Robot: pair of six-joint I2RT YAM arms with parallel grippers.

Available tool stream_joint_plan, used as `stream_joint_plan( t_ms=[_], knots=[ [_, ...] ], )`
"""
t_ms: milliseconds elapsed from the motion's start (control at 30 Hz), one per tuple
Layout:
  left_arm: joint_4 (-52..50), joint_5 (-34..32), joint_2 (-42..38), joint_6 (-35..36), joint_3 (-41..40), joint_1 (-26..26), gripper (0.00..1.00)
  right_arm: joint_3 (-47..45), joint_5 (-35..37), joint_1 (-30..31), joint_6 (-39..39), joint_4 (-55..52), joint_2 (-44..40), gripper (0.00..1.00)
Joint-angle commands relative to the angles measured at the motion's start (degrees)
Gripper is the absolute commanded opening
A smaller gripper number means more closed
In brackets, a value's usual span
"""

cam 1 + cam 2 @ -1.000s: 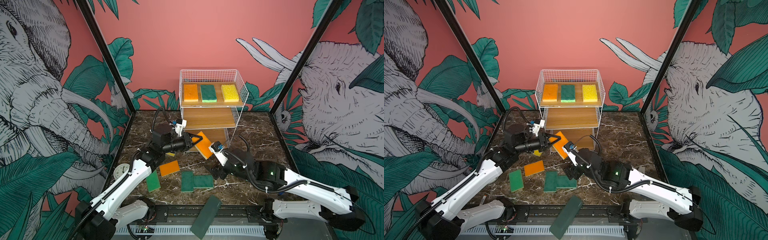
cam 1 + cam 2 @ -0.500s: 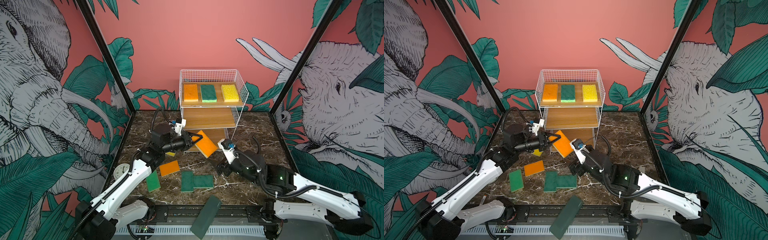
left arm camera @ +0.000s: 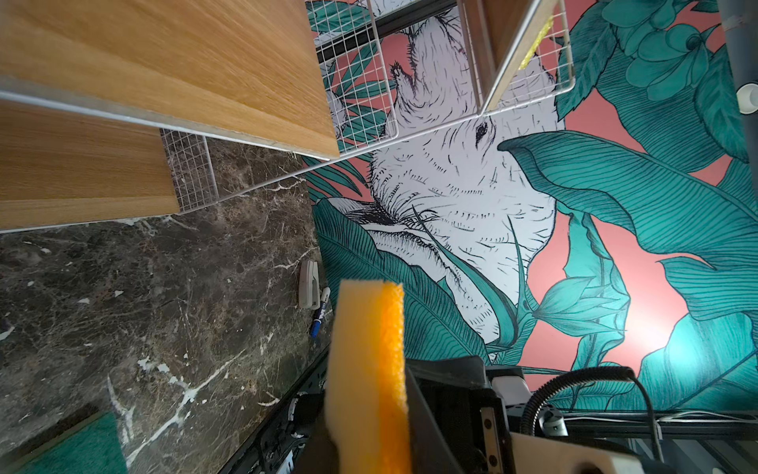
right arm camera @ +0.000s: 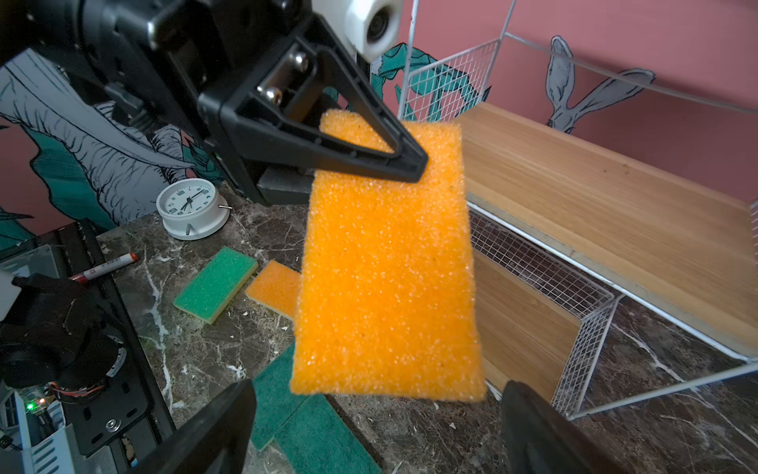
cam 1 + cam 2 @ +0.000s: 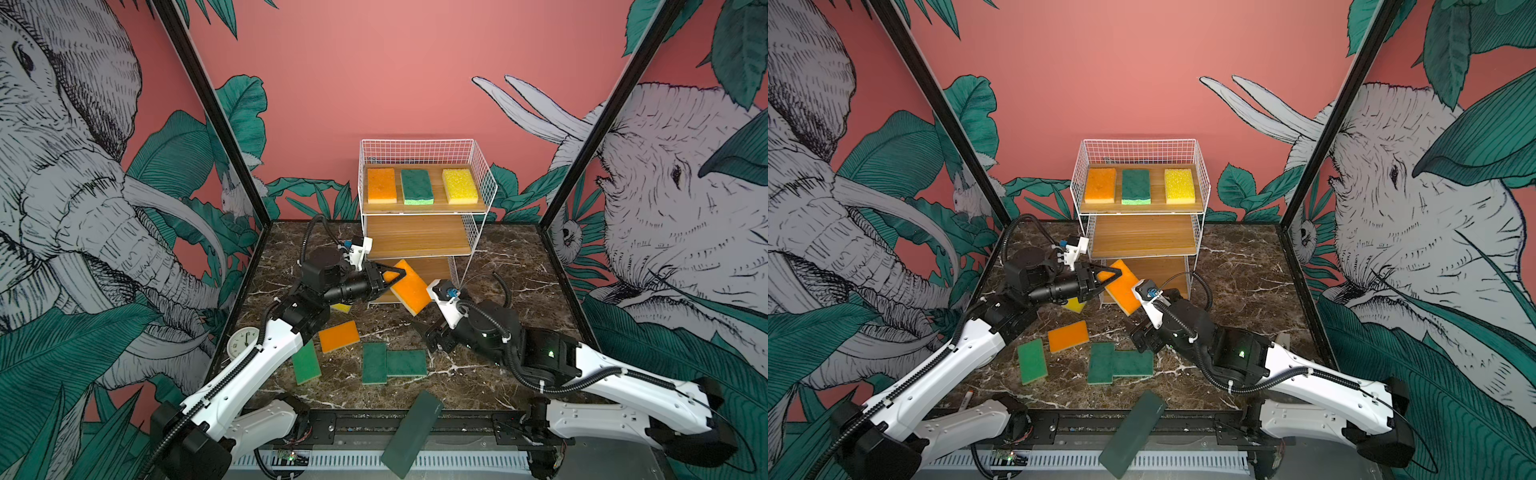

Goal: Arrange cleaning sponges on a shelf
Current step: Pick up the cleaning sponge from the bottom-right of the table.

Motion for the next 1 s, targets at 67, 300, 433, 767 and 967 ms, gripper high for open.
stream_joint_plan(
  t_ms=[67,300,433,767,967],
  knots=[
    [2.26,1.97,-1.26,-0.87,1.49,0.02,0.20,-1.70,3.48,0.16,-0.85,3.70,-2.26,0.98],
    [3.64,2.71,-1.34,-2.01,1.18,-0.07,0.20,-1.02,1.86,-0.28,-1.89,5.36,0.18,0.99],
    [3.87,2.94,-1.50,-2.16,0.82,-0.13,0.20,-0.58,1.48,-0.78,-1.93,6.41,1.32,0.99],
    [4.41,3.07,-1.73,-2.44,-0.16,-0.53,0.19,-2.21,0.97,-3.25,-0.53,11.22,0.30,0.96],
    [5.08,3.33,-1.53,-2.66,-0.18,-0.68,0.19,-1.28,-1.09,-3.83,-0.33,10.27,1.86,0.92]
  ],
)
